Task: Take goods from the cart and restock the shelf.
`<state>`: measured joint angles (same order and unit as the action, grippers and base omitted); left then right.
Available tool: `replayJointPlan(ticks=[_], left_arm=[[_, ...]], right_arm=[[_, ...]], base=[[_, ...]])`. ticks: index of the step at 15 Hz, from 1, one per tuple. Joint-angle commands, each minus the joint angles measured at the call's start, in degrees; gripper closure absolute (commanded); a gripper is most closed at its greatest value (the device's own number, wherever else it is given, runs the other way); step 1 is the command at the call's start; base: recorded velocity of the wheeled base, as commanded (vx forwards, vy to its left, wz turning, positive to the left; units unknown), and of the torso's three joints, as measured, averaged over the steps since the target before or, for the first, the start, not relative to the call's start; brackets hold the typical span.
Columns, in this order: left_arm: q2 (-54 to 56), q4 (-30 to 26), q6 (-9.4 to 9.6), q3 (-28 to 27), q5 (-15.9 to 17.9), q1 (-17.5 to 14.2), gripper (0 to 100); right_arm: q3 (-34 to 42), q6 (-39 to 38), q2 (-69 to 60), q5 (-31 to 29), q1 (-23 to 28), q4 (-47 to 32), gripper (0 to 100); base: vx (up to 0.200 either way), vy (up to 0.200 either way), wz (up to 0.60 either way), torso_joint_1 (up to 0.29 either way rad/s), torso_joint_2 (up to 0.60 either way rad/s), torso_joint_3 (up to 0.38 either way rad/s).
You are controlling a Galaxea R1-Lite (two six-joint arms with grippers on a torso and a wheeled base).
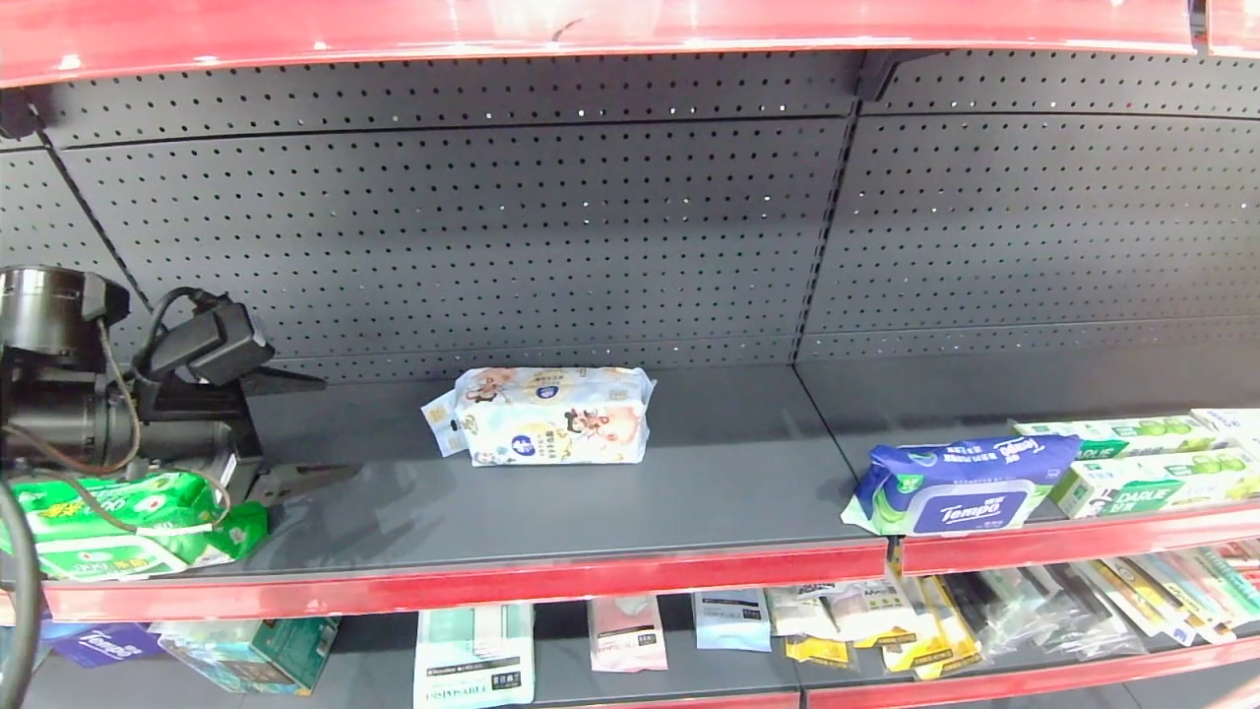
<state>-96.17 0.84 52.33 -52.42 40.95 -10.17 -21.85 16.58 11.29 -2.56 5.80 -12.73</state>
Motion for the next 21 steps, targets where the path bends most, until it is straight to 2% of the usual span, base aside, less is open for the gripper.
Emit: replayJointPlan(ticks=[1, 10, 14, 18, 21], left_arm=[[-9.03, -0.05, 1.72, -6.29, 0.8, 1.55, 0], [-20.99, -0.31, 1.81, -20.18, 2.21, 8.32, 0], [-23.54, -2.25, 1.81, -22.81, 2.38, 10.08, 0], [-27.93, -2.51, 1.72, -29.14, 3.17, 12.19, 0], [-29.34, -3.3, 1.72, -29.76, 3.17, 13.42, 0]], right_arm=[[1.19, 0.12, -0.83, -0.16, 0.09, -0.02, 100], [3.3, 0.38, -2.5, -1.75, 0.0, -0.02, 100], [3.65, 0.47, -2.59, -2.45, 0.0, -0.02, 100], [4.18, 0.56, -2.94, -2.45, 0.0, -0.02, 100], [4.27, 0.56, -2.85, -2.45, 0.0, -0.02, 100]], base=[[0.0, 0.0, 0.0, 0.0, 0.0, 0.0], [0.0, 0.0, 0.0, 0.0, 0.0, 0.0], [0.0, 0.0, 0.0, 0.0, 0.0, 0.0], [0.0, 0.0, 0.0, 0.0, 0.0, 0.0], [0.0, 0.0, 0.0, 0.0, 0.0, 0.0]])
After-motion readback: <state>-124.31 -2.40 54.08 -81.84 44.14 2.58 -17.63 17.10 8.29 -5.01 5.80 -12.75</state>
